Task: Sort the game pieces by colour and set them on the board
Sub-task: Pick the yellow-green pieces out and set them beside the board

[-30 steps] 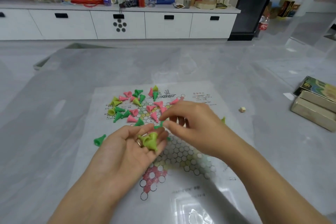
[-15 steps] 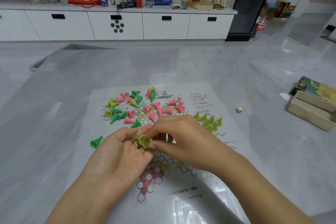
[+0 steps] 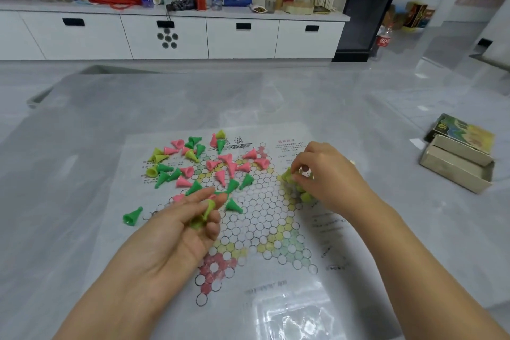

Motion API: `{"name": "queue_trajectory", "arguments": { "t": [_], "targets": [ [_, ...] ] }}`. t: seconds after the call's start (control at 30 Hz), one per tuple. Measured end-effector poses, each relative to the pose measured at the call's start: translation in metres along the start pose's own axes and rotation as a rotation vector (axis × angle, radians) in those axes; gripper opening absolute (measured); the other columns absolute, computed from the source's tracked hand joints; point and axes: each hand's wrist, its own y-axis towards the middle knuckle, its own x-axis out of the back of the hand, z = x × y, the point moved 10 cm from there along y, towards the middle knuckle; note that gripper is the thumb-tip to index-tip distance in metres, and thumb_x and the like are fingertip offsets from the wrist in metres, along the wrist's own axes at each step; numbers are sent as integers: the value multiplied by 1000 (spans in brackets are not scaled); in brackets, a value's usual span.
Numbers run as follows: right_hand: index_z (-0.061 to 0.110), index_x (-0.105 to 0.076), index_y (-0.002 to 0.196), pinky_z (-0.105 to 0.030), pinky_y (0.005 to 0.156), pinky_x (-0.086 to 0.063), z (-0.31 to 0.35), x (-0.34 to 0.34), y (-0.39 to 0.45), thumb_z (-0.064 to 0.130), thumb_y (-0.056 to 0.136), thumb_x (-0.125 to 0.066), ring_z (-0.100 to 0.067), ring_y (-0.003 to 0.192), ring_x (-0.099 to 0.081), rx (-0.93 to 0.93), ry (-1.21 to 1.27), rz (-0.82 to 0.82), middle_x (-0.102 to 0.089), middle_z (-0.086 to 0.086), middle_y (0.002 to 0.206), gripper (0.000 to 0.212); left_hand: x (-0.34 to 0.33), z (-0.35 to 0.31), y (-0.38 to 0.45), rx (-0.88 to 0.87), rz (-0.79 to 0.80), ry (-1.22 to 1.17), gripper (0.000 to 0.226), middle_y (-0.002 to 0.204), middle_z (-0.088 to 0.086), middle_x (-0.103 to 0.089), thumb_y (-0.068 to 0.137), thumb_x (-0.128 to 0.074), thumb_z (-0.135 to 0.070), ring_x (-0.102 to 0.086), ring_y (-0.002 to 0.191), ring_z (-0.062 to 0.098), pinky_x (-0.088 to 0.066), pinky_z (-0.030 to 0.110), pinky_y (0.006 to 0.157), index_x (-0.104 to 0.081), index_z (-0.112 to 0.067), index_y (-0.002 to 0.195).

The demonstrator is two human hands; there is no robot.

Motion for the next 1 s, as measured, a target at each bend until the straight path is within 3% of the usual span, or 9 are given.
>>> {"name": "queue_trajectory", "arguments": {
  "t": [0.2, 1.0],
  "targets": [
    [17, -65, 95, -28, 68, -42, -2, -12, 4, 23, 86, -56, -13, 89, -43, -37, -33, 31, -43, 8, 88, 14, -1, -2, -3, -9, -10, 28, 16, 63, 7, -70, 84, -47, -2, -40, 33, 5, -29, 13, 29, -57, -5, 95],
    [17, -65, 95, -29, 71, -46, 1, -15, 4, 22, 86, -57, -15, 94, -48, -20, -8, 38, -43, 8, 86, 14, 3, -6, -4, -15, -27, 57, 34, 64, 7, -68, 68, -54, -6, -39, 35, 7, -29, 16, 29, -55, -6, 102]
  ]
}}
